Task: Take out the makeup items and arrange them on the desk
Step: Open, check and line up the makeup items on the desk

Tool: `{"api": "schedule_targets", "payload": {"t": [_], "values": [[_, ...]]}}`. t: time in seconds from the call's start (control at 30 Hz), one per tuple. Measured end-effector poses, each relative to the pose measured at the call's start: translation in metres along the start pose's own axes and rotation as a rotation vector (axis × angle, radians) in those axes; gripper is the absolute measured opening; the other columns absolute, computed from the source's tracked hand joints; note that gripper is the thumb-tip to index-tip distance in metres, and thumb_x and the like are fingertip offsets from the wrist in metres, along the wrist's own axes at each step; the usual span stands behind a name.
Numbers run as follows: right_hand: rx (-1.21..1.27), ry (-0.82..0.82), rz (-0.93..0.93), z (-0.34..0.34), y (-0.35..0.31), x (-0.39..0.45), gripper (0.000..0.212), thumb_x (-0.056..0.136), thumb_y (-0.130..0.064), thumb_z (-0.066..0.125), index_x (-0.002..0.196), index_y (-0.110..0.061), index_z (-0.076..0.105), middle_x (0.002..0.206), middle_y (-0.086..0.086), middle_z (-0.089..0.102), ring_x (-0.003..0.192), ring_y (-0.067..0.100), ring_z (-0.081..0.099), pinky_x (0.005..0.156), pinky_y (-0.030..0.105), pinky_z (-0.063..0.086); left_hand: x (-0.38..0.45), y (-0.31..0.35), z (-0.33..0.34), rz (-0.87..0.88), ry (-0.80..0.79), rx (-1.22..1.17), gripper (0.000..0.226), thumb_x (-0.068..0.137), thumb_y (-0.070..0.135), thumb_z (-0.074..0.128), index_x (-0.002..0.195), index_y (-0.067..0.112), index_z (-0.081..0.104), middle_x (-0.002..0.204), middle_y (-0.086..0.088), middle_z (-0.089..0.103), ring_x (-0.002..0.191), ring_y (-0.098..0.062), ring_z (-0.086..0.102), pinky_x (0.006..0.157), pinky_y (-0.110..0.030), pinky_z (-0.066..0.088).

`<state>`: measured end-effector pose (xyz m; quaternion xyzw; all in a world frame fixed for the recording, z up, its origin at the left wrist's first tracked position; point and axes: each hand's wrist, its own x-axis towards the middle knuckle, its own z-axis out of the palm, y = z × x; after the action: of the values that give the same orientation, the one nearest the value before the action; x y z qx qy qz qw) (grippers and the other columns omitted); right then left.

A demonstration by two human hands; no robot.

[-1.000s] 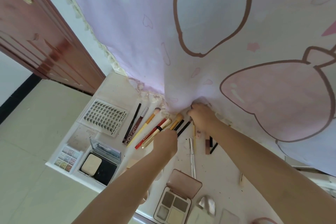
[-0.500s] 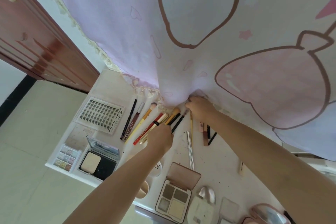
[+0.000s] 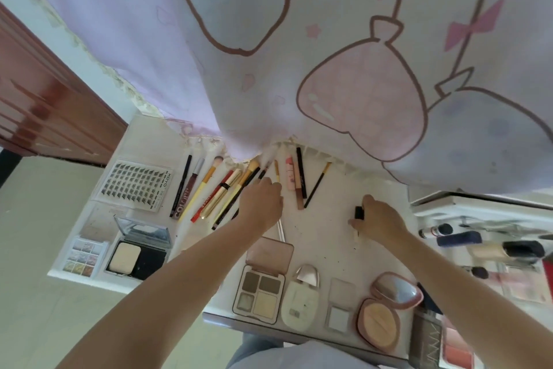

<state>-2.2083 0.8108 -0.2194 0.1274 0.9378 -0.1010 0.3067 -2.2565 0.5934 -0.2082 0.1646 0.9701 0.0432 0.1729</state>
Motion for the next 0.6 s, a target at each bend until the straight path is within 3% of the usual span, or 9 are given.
{"api": "schedule_targets", "payload": {"t": [0.1, 0.2, 0.4, 0.5, 0.6], "values": [[0.196, 0.003, 0.106, 0.017, 0.003, -0.006, 0.04, 0.086, -0.022, 0.057, 0.114, 0.0, 0.039, 0.113, 0.018, 0.057, 0.102, 0.031, 0.057, 0.067, 0.027, 0.036, -0.003, 0.02, -0.005, 0.06, -0.022, -0.033, 0.033, 0.097, 0.024, 0.035, 0.123, 0.009, 0.049, 0.121, -0.008, 0.052, 0.114, -0.024, 0.048, 0.089, -0.033, 0.045], [0.41, 0.032, 0.139, 0.014, 0.007, -0.012, 0.038, 0.085, -0.015, 0.057, 0.117, -0.001, 0.044, 0.111, 0.016, 0.058, 0.095, 0.028, 0.055, 0.063, 0.023, 0.036, -0.007, 0.035, -0.008, 0.065, -0.089, -0.149, 0.033, 0.097, 0.025, 0.036, 0.121, 0.011, 0.054, 0.121, -0.008, 0.054, 0.111, -0.024, 0.052, 0.091, -0.034, 0.047], [1.132, 0.149, -0.008, -0.03, 0.024, -0.044, 0.045, 0.082, 0.006, 0.056, 0.121, -0.015, 0.048, 0.072, 0.003, 0.048, 0.059, 0.017, 0.047, 0.047, 0.019, 0.034, -0.003, 0.057, -0.028, 0.052, -0.199, -0.45, 0.029, 0.095, 0.022, 0.042, 0.116, 0.009, 0.058, 0.115, -0.008, 0.062, 0.097, -0.021, 0.057, 0.082, -0.027, 0.046], [1.32, 0.203, -0.132, -0.059, 0.03, -0.061, 0.045, 0.081, 0.015, 0.052, 0.11, -0.019, 0.046, 0.079, 0.009, 0.047, 0.044, 0.015, 0.057, 0.035, 0.02, 0.039, -0.001, 0.069, -0.043, 0.085, -0.207, -0.538, 0.025, 0.095, 0.021, 0.043, 0.11, 0.008, 0.059, 0.09, -0.007, 0.062, 0.08, -0.018, 0.052, 0.074, -0.024, 0.042], [1.36, 0.245, -0.236, -0.083, 0.032, -0.076, 0.024, 0.088, 0.01, 0.047, 0.088, -0.014, 0.049, 0.079, 0.011, 0.045, 0.044, 0.011, 0.062, 0.04, 0.022, 0.049, 0.001, 0.08, -0.064, 0.173, -0.144, -0.554, 0.026, 0.094, 0.021, 0.047, 0.113, 0.009, 0.059, 0.103, -0.003, 0.062, 0.091, -0.013, 0.053, 0.076, -0.015, 0.036]]}}
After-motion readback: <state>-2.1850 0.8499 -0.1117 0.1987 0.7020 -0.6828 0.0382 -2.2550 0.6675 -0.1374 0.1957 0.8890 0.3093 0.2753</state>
